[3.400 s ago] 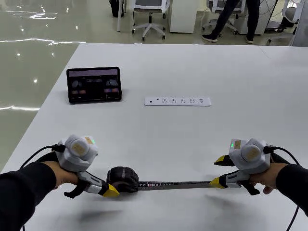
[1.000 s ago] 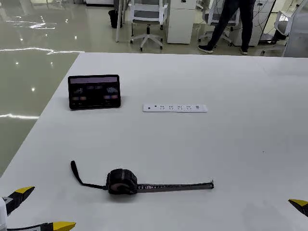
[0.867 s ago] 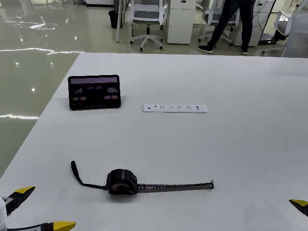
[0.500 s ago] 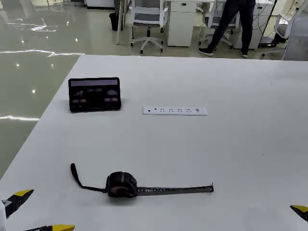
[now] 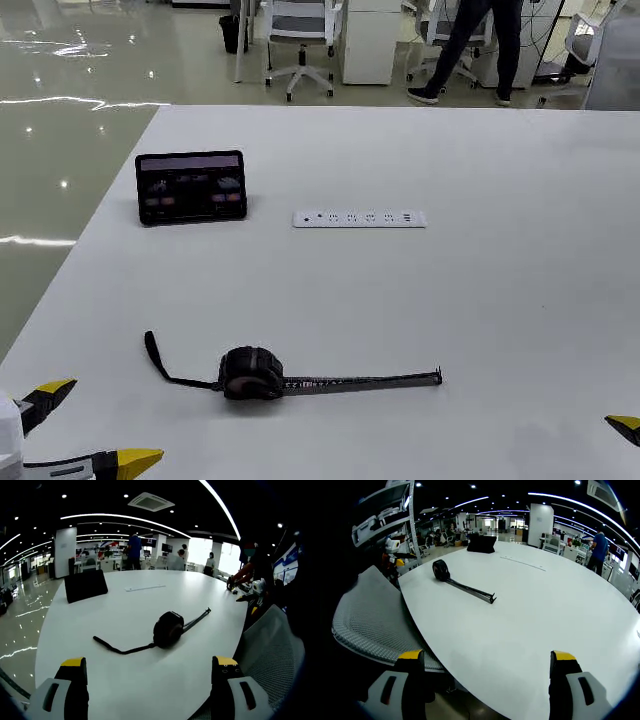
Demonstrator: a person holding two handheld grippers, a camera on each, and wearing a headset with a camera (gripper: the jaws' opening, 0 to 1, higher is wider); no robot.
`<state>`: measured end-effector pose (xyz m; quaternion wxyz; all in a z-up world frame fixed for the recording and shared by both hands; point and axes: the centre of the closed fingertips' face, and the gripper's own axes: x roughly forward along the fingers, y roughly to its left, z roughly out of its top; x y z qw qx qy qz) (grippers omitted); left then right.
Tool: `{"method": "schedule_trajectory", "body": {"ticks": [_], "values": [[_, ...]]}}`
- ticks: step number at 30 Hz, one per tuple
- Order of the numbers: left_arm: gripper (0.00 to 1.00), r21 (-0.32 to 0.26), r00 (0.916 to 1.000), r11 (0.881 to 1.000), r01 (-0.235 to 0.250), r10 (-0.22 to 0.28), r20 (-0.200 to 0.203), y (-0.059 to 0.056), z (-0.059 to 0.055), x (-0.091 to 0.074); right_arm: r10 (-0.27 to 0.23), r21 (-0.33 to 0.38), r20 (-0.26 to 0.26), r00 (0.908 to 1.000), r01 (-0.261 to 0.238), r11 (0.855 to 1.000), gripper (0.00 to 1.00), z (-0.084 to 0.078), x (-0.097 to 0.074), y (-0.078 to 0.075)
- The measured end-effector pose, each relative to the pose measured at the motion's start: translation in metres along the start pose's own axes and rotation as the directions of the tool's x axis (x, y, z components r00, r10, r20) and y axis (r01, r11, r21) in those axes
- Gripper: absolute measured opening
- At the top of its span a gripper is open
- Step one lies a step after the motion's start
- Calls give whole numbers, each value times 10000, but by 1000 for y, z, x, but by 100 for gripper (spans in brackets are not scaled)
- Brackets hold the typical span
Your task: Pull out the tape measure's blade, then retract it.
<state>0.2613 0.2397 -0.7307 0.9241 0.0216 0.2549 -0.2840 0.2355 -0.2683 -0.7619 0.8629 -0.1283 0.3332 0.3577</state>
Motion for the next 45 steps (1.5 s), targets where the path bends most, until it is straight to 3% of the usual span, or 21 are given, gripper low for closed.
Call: {"method": "schedule_trajectory", "body": {"ticks": [11,17,24,29,30,33,37,42,45], "values": [[100,-61,10000,10000,15,-15,8,0,0,5,290,-18,-25,9996,-290,9996,100,1,5,2],[100,-187,9997,9998,-15,11,-253,0,-8,14,386,-147,-196,9991,-389,9991,100,-1,9,-1],[100,-409,9998,9991,-123,116,-162,1,9,33,610,-484,-401,9973,-629,9968,100,11,14,-13],[100,-534,9982,9970,-560,547,-254,7,19,54,782,-877,-524,9956,-826,9927,100,28,28,-21],[100,-658,9965,9943,-834,826,-150,10,24,58,809,-913,-477,9956,-850,9922,100,34,30,-25],[100,-1101,9896,9836,-1426,1397,-331,14,31,68,1039,-1190,-632,9926,-1108,9867,100,45,38,-32],[100,-1170,9863,9796,-1636,1600,-394,4,41,84,1232,-1887,-1009,9872,-1405,9719,100,61,49,-41],[100,-1078,9808,9752,-1934,1893,-477,-12,47,103,1562,-2247,-1153,9810,-1790,9579,98,81,61,-50],[100,-1541,9653,9529,-2611,2565,-494,-12,45,113,2031,-2392,-1541,9669,-2360,9419,97,88,71,-45]]}}
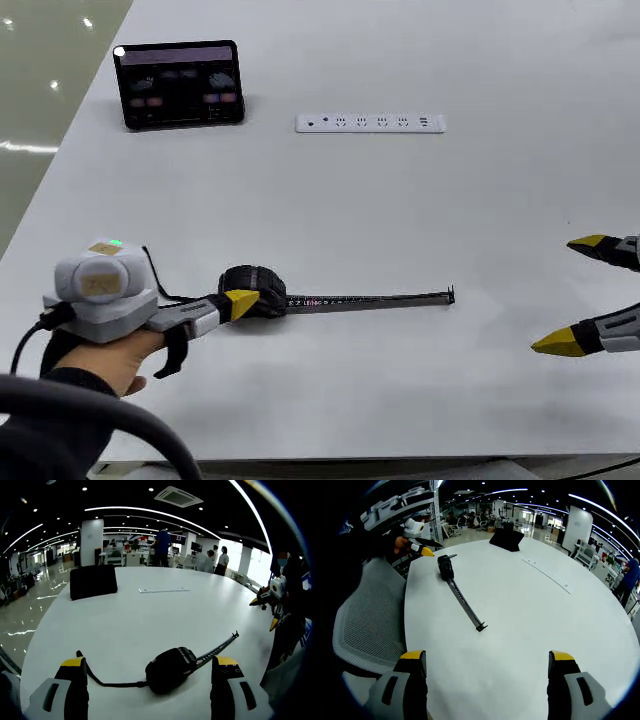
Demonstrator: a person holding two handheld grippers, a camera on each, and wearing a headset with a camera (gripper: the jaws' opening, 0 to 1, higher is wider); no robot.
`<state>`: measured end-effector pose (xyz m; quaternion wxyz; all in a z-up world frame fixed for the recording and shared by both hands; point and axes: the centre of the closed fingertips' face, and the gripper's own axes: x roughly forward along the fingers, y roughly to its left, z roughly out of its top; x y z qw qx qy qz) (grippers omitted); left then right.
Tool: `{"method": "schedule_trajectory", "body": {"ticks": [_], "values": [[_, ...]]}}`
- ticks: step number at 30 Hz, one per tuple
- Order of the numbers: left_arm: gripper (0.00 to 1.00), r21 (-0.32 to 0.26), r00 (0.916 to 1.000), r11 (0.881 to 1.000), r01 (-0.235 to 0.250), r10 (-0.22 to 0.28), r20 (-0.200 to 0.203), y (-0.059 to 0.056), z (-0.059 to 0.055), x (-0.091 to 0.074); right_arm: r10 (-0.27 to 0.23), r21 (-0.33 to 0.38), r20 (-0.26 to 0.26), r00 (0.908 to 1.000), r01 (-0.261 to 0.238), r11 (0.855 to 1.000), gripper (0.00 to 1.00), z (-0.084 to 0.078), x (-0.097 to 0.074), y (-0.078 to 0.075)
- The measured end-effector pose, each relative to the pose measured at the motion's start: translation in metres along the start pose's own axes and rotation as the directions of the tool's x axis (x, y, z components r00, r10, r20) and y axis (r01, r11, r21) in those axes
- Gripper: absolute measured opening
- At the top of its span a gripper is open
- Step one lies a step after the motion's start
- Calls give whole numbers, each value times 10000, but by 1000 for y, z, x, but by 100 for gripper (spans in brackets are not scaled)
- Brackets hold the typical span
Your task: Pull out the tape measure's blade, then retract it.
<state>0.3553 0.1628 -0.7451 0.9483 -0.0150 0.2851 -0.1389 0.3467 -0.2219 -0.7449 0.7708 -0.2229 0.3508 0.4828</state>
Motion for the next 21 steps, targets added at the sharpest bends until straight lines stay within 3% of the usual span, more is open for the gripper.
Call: {"method": "schedule_trajectory", "body": {"ticks": [4,6,7,9,10,12,15,17,18,21], "values": [[100,163,9984,9984,-543,541,164,-6,-8,8,556,-428,-386,9977,-573,9974,93,8,14,3],[100,-356,9969,9967,-732,741,251,-8,-12,12,925,-532,-572,9941,-955,9940,90,12,22,7],[100,-851,9966,9939,-706,739,369,-12,-14,14,1142,-647,-806,9902,-1195,9907,90,13,28,9],[100,-1303,9958,9888,-729,794,454,-14,-17,18,1439,-718,-1308,9809,-1542,9854,89,10,34,11],[100,-1154,9955,9906,-739,801,502,-15,-21,22,1651,-762,-1629,9727,-1792,9809,86,9,38,13],[98,-981,9952,9931,-639,707,673,-22,-23,28,1797,-957,-1757,9679,-1984,9754,82,14,47,13],[93,-1225,9913,9921,-271,425,1246,-30,-16,33,2057,-1019,-1998,9580,-2291,9681,76,20,57,13],[92,-929,9906,9950,-357,475,1286,-32,-17,37,2185,-1187,-2295,9484,-2501,9609,72,20,63,11],[91,-563,9907,9972,-491,558,1238,-31,-21,41,2363,-1218,-2662,9345,-2758,9535,70,18,66,11],[85,-618,9943,9969,-494,550,916,-31,-31,48,2755,-1102,-2977,9140,-3195,9411,61,22,77,11]]}}
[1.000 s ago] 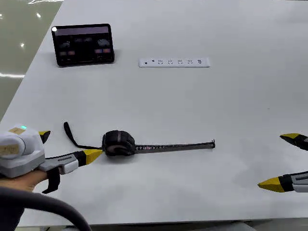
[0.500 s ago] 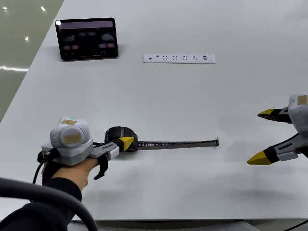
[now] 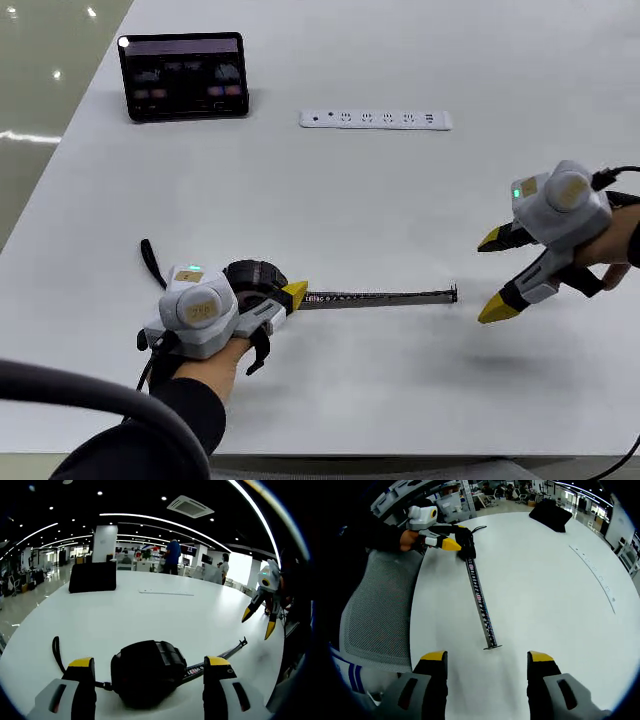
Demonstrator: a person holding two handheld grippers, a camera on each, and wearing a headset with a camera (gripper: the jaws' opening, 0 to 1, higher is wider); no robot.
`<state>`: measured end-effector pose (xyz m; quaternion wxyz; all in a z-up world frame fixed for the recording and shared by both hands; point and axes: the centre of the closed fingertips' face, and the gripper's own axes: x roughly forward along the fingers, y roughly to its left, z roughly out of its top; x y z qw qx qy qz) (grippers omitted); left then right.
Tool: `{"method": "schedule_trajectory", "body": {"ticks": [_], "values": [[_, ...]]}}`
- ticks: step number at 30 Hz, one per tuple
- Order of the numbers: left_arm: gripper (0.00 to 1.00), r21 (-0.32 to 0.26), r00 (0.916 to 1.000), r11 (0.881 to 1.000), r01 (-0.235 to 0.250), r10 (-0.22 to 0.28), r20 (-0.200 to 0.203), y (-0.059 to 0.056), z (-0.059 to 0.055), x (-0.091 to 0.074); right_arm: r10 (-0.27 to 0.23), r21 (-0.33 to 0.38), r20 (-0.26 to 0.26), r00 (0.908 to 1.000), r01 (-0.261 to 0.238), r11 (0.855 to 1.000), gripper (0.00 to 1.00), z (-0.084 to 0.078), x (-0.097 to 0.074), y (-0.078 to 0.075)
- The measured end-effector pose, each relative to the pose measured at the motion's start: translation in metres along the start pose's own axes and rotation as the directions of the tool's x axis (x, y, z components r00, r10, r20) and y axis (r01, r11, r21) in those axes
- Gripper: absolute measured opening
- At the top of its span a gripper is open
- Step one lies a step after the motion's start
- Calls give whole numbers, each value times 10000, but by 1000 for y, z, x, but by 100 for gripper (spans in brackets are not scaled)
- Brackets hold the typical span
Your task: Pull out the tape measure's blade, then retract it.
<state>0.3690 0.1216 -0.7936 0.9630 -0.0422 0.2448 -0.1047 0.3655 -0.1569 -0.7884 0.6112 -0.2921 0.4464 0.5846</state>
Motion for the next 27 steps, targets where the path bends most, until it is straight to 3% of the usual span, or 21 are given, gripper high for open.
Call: {"method": "schedule_trajectory", "body": {"ticks": [3,7,9,15,20,27], "values": [[84,-86,10000,9999,-95,95,-10,3,1,0,287,43,-274,9992,-286,9996,52,2,9,-7],[79,-149,9999,9998,-139,138,-56,2,1,1,686,-10,-1066,9919,-690,9976,40,-8,20,-12],[75,-188,10000,9998,-75,75,-35,0,3,1,710,-222,-1492,9863,-751,9969,40,-13,25,-15],[69,-301,9999,9995,-18,15,-107,-4,3,6,1198,229,-1625,9794,-1177,9928,35,-13,32,-16],[62,-107,9989,9992,-385,382,-264,3,0,8,1333,33,-1935,9720,-1352,9908,29,-18,34,-16],[60,84,9990,9997,-220,223,-381,3,-1,9,1537,-87,-2036,9669,-1588,9873,23,-17,35,-14]]}}
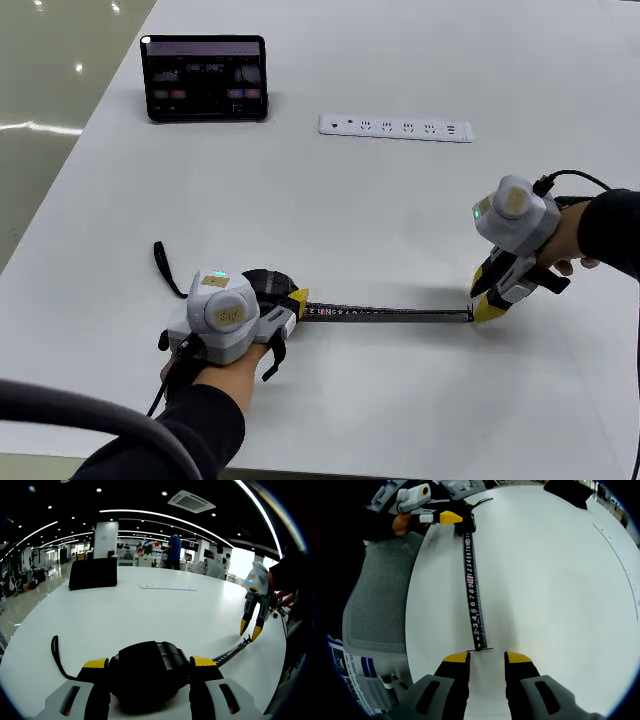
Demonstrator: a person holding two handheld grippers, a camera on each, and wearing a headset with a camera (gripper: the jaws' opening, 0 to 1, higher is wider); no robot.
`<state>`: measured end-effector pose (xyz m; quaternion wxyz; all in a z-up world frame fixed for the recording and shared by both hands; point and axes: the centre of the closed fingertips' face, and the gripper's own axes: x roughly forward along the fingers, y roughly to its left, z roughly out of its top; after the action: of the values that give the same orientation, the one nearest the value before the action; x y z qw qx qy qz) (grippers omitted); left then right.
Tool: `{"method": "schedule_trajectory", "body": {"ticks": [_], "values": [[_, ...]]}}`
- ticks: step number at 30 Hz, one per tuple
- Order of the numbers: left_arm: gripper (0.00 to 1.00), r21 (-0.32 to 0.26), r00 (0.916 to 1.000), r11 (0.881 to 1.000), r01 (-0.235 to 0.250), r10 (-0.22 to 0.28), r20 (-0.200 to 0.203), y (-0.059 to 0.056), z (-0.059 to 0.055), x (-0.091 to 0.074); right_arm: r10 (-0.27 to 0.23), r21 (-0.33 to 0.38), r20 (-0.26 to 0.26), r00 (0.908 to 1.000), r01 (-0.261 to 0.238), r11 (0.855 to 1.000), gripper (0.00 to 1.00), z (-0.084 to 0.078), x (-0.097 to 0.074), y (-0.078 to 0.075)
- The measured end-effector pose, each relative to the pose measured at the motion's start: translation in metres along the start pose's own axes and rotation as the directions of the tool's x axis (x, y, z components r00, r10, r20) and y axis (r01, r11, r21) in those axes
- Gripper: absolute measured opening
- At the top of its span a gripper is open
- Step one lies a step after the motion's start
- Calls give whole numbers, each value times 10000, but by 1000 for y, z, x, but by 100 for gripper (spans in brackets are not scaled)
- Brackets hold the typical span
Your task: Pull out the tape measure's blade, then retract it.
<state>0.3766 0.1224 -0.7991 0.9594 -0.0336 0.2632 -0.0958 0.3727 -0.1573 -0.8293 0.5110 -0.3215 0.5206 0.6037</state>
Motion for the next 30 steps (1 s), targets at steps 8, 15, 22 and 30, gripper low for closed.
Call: {"method": "schedule_trajectory", "body": {"ticks": [8,15,22,30], "values": [[60,384,9999,9992,83,-86,79,0,-1,0,250,108,285,9993,-254,9996,26,6,2,4],[59,512,9999,9986,135,-138,45,-1,-1,0,398,54,102,9992,-398,9992,21,6,4,3],[59,567,9998,9983,161,-165,66,-1,-2,0,495,168,287,9984,-500,9986,19,11,0,2],[59,607,9998,9980,167,-169,37,-1,-3,0,612,310,118,9981,-615,9976,21,9,6,5]]}}
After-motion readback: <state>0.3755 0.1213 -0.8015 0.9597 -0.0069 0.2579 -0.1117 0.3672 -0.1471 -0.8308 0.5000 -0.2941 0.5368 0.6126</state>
